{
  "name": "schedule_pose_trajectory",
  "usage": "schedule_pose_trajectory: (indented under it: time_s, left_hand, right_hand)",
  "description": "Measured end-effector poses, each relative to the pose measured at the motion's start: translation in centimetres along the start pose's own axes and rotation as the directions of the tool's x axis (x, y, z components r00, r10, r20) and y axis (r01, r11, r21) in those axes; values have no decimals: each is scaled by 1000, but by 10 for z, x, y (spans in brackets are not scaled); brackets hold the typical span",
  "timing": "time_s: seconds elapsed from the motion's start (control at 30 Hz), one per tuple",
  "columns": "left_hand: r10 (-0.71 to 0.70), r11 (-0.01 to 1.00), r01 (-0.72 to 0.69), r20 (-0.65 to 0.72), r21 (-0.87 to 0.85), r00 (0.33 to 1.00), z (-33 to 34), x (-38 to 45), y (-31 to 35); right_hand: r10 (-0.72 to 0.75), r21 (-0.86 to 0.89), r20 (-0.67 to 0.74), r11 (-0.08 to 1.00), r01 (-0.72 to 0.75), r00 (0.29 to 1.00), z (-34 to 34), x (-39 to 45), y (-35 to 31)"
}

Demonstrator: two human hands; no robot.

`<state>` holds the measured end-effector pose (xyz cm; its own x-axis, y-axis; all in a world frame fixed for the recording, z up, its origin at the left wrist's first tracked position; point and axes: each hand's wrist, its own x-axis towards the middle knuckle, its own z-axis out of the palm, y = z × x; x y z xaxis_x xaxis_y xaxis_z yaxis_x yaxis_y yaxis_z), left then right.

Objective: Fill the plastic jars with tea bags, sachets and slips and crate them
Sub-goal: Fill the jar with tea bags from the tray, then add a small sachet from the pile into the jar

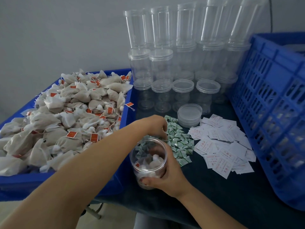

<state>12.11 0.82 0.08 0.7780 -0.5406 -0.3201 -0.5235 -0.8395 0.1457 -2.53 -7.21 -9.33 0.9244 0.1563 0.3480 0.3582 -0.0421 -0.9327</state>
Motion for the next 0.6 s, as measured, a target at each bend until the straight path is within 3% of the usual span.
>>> schedule_pose_trajectory:
  time_s: [0.47, 0.6]
  left_hand:
    - [28, 992, -26, 11, -121, 1000, 12, 6, 0]
    - [33, 998, -30, 47, -62, 998, 15, 8, 0]
  right_hand:
    - [-6, -9, -2, 1000, 6, 1000, 0, 1, 2]
    - [-4, -5, -6, 1000, 4, 1000, 1, 0, 4]
